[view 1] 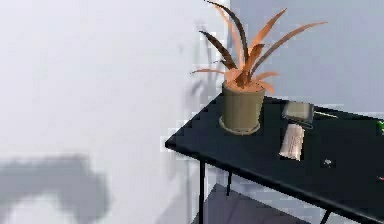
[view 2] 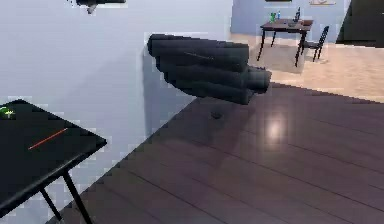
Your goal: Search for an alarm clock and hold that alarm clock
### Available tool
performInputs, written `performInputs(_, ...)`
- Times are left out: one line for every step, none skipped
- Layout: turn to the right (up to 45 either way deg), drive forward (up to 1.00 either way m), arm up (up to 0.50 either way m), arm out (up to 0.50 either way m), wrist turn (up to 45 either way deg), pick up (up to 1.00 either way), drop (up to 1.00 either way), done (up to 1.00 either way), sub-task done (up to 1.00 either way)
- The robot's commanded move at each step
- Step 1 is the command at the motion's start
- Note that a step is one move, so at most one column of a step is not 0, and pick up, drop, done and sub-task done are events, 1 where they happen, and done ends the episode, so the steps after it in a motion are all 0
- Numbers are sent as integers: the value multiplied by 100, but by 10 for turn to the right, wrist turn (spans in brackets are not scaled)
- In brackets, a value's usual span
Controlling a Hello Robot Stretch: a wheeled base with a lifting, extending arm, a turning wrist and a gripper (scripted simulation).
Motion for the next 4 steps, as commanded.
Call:
performInputs(450,0,0,0,0,0,0,0,0)
performInputs(450,0,0,0,0,0,0,0,0)
performInputs(450,0,0,0,0,0,0,0,0)
performInputs(0,15,0,0,0,0,0,0,0)
